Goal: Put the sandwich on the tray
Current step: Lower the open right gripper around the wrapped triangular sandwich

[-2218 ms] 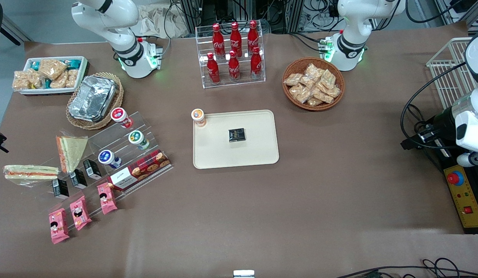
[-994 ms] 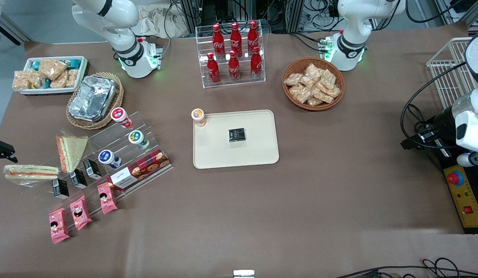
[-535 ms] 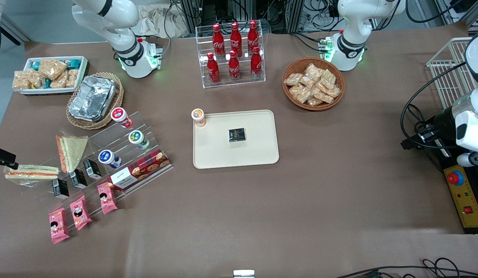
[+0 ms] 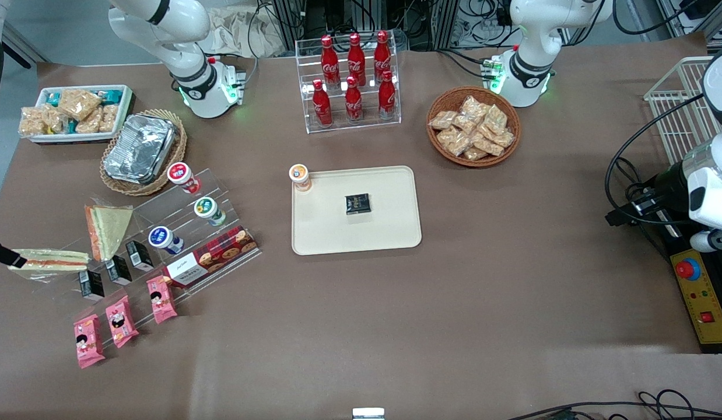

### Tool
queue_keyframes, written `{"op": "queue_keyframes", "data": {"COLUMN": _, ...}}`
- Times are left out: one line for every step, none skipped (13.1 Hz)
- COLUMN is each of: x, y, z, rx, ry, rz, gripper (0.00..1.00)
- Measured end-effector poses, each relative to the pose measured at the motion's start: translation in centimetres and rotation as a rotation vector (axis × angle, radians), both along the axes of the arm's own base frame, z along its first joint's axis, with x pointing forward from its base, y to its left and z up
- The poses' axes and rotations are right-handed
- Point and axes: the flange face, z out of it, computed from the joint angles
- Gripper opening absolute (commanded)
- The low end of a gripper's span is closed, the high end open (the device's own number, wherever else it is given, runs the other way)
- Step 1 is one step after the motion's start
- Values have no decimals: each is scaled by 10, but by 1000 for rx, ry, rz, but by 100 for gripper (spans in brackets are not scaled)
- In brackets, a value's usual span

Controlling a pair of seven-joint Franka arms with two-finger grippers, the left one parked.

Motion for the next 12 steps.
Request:
{"op": "queue_keyframes", "data": {"x": 0, "y": 0, "z": 0, "rx": 14, "ry": -5, "rz": -112, "gripper": 100}}
{"op": "queue_keyframes", "data": {"x": 0, "y": 0, "z": 0, "rx": 30, "ry": -11, "rz": -238, "gripper": 100}}
{"op": "queue_keyframes", "data": {"x": 0, "y": 1, "z": 0, "rx": 44, "ry": -16, "rz": -355, "gripper": 100}}
{"op": "queue_keyframes", "data": {"x": 1, "y": 2, "z": -1, "rx": 55, "ry": -19, "rz": -445, "gripper": 100}}
{"op": "queue_keyframes", "data": {"x": 1, "y": 4, "z": -2, "rx": 62, "ry": -19, "rz": -510, "gripper": 100}}
{"op": "queue_keyframes", "data": {"x": 2, "y": 4, "z": -5, "rx": 68, "ry": -16, "rz": -572, "gripper": 100}}
{"op": "queue_keyframes", "data": {"x": 3, "y": 3, "z": -11, "rx": 73, "ry": -10, "rz": -640, "gripper": 100}}
{"op": "queue_keyframes", "data": {"x": 4, "y": 2, "z": -20, "rx": 75, "ry": 2, "rz": -703, "gripper": 100}}
{"op": "queue_keyframes", "data": {"x": 5, "y": -1, "z": -30, "rx": 73, "ry": 16, "rz": -746, "gripper": 100}}
{"op": "queue_keyframes", "data": {"x": 6, "y": -4, "z": -41, "rx": 68, "ry": 31, "rz": -782, "gripper": 100}}
{"op": "queue_keyframes", "data": {"x": 6, "y": -6, "z": -52, "rx": 64, "ry": 46, "rz": -828, "gripper": 100}}
{"op": "queue_keyframes", "data": {"x": 7, "y": -9, "z": -62, "rx": 61, "ry": 59, "rz": -877, "gripper": 100}}
